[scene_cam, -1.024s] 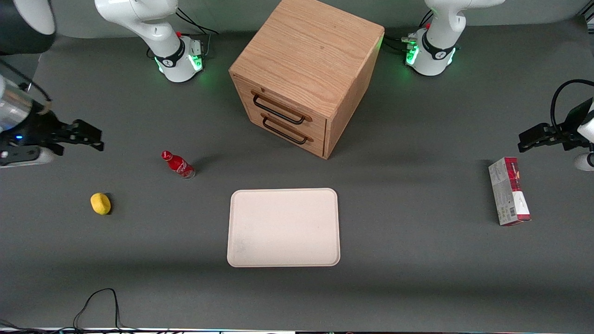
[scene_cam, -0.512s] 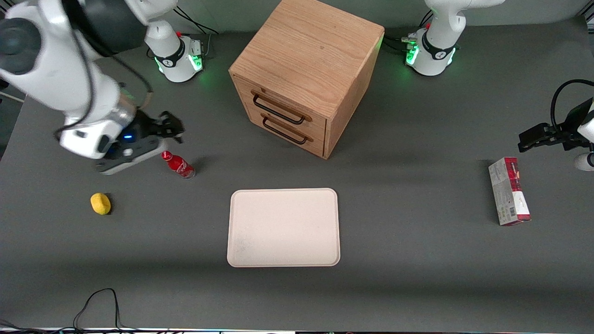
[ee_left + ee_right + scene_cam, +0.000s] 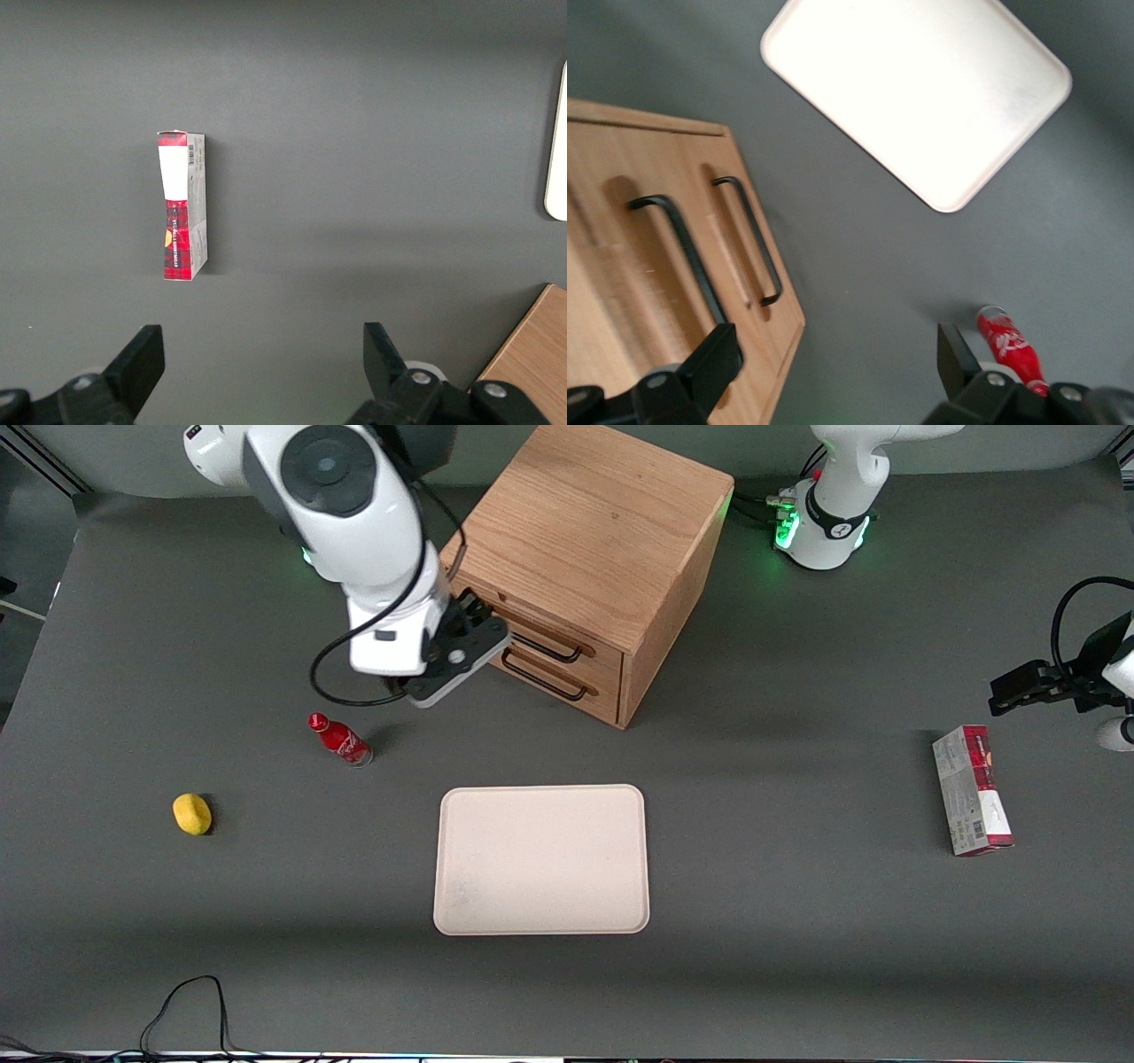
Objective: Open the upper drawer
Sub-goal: 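Move the right gripper toward the upper drawer's black handle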
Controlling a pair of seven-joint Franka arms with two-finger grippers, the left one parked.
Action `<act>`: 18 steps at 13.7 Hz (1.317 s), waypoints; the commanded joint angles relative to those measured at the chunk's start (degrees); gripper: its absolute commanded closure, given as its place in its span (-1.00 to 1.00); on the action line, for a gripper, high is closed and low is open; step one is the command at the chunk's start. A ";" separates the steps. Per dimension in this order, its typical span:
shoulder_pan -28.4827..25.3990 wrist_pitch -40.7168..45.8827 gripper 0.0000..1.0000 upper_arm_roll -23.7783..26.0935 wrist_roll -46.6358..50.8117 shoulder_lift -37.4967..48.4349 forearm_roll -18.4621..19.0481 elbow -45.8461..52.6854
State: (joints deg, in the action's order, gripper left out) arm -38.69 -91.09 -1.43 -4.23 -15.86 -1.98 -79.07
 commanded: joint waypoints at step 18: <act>-5.96 -5.93 -1.00 -1.20 -13.52 1.79 -5.49 -7.84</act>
State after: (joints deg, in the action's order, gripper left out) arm -44.44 -93.74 -2.04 -15.38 -16.26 -5.80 -82.36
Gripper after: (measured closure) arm 0.000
